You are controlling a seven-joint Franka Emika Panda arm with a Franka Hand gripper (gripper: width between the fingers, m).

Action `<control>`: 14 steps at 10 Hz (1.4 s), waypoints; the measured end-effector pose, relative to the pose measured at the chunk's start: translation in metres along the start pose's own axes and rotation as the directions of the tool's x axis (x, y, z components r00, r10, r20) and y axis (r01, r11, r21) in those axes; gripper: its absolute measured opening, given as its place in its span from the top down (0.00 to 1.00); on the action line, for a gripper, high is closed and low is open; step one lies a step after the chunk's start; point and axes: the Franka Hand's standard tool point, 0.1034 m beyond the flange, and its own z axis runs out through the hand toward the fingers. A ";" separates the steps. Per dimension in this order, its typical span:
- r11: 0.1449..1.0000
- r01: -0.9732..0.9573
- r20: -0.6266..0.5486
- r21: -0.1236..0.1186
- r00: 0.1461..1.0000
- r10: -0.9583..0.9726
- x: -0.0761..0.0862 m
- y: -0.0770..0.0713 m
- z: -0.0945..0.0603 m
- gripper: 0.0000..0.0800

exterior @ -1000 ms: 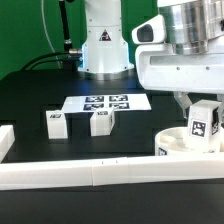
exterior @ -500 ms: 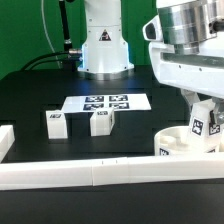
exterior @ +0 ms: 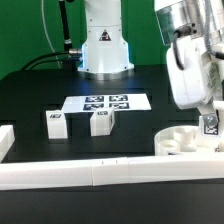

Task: Assemble stool

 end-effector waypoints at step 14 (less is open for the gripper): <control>0.701 0.711 0.063 -0.053 0.703 -0.708 -0.013 0.012 -0.013 0.19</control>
Offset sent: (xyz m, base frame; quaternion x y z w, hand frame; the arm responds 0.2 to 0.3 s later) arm 0.0000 0.0000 0.0000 0.0000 0.0000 0.1938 0.9810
